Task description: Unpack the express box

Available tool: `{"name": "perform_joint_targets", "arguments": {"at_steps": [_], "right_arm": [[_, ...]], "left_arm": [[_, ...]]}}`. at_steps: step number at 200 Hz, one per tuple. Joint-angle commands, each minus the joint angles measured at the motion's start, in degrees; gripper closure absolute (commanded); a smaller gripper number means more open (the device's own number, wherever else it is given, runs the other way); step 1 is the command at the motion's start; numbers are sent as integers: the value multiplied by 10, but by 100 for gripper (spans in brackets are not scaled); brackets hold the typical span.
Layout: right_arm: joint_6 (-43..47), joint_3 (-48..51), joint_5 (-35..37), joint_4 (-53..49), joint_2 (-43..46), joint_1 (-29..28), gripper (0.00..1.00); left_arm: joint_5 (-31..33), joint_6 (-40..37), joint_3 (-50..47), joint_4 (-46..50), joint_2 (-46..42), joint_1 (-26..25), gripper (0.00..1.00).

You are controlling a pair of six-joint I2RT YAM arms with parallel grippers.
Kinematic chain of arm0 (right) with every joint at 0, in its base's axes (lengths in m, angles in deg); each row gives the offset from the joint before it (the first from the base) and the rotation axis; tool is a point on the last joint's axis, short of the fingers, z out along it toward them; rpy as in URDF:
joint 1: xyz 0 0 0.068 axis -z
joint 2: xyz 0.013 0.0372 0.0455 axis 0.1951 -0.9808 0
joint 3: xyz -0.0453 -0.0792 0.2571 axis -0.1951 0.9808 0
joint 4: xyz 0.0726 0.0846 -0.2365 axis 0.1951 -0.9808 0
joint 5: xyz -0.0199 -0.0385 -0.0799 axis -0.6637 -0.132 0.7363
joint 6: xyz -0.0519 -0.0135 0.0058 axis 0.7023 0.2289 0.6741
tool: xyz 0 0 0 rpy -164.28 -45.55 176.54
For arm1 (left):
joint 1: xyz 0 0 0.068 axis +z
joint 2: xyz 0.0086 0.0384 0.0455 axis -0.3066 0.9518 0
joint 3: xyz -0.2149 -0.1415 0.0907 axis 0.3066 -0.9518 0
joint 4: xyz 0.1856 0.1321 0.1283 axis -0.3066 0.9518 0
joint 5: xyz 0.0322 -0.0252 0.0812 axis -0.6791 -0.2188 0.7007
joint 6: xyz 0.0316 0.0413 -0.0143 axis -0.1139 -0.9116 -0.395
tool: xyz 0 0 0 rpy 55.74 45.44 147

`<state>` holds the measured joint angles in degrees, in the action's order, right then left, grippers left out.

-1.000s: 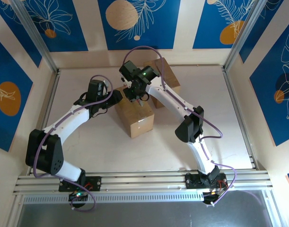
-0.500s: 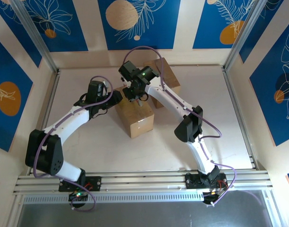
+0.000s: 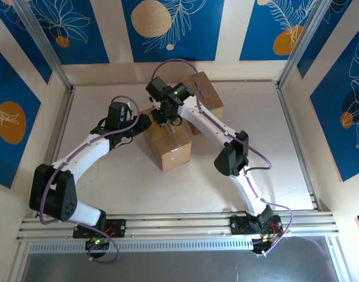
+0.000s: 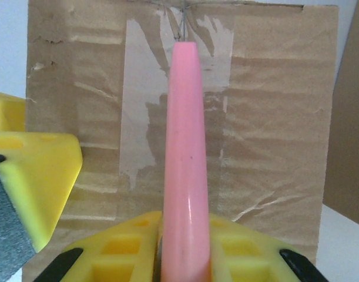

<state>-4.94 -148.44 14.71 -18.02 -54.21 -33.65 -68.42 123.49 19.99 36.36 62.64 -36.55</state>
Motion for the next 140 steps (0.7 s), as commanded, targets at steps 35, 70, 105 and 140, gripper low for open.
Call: {"name": "perform_joint_targets", "arguments": {"at_steps": [35, 70, 105, 140], "right_arm": [[-15, -19, 0, -18, -18, -4, 100], [-21, -14, 9, -36, -19, -7, 100], [-27, -12, 10, -51, -19, -14, 100], [-37, -10, 15, -68, -17, -19, 100]], "left_arm": [[-9, -1, -8, -11, -17, 8, 52], [-8, 3, -15, -17, -14, 7, 53], [-4, 9, -24, -21, -12, 7, 53], [-2, 14, -32, -26, -9, 8, 54]]}}
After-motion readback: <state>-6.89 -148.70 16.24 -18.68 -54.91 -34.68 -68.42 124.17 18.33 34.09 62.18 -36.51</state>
